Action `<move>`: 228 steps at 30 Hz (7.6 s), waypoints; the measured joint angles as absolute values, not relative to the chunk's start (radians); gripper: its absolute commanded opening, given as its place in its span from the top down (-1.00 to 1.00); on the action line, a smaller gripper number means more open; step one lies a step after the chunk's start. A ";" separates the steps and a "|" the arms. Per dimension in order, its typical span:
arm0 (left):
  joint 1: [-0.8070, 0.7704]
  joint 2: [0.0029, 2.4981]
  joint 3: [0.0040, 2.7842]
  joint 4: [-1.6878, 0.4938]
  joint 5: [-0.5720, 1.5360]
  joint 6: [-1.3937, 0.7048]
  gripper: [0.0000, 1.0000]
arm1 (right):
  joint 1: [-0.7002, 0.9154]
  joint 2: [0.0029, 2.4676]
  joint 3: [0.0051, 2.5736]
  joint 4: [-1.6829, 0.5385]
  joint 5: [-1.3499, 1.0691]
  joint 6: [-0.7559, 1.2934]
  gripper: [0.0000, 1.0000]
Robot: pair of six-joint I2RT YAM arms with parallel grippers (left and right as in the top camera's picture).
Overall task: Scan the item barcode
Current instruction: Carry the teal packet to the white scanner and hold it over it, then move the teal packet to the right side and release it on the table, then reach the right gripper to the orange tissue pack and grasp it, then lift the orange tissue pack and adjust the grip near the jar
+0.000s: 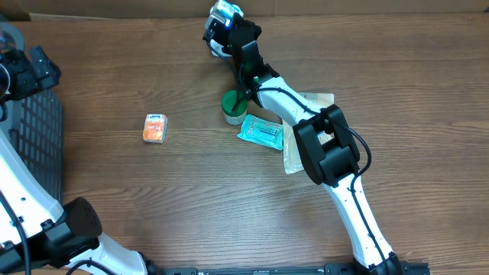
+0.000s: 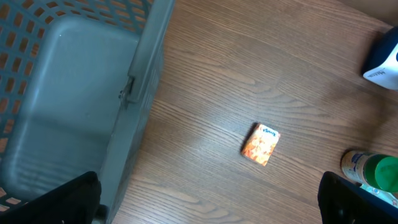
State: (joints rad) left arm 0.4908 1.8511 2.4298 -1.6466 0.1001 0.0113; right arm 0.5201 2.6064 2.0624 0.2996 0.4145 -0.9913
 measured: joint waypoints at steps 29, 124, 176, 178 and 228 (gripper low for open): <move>0.491 1.851 2.430 -1.647 0.100 0.012 -0.99 | 0.533 1.762 2.079 -0.717 -0.002 0.068 0.92; 0.491 1.851 2.430 -1.647 0.100 0.012 -0.99 | 0.929 2.418 1.826 -0.319 -0.091 0.430 -0.04; 0.491 1.851 2.430 -1.647 0.100 0.012 -0.99 | 0.767 2.310 2.079 -1.145 -0.189 0.391 0.92; 0.491 1.851 2.430 -1.646 0.100 0.012 -0.99 | 0.766 2.310 2.079 -1.151 -0.196 0.391 0.92; 0.491 1.851 2.430 -1.647 0.100 0.012 -0.99 | 0.720 2.252 1.839 -1.013 -0.287 0.558 0.23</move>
State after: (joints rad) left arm 0.4908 1.8507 2.4298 -1.6466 0.0998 0.0116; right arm 0.7197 2.2517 1.8385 -1.0126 -0.2874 0.5583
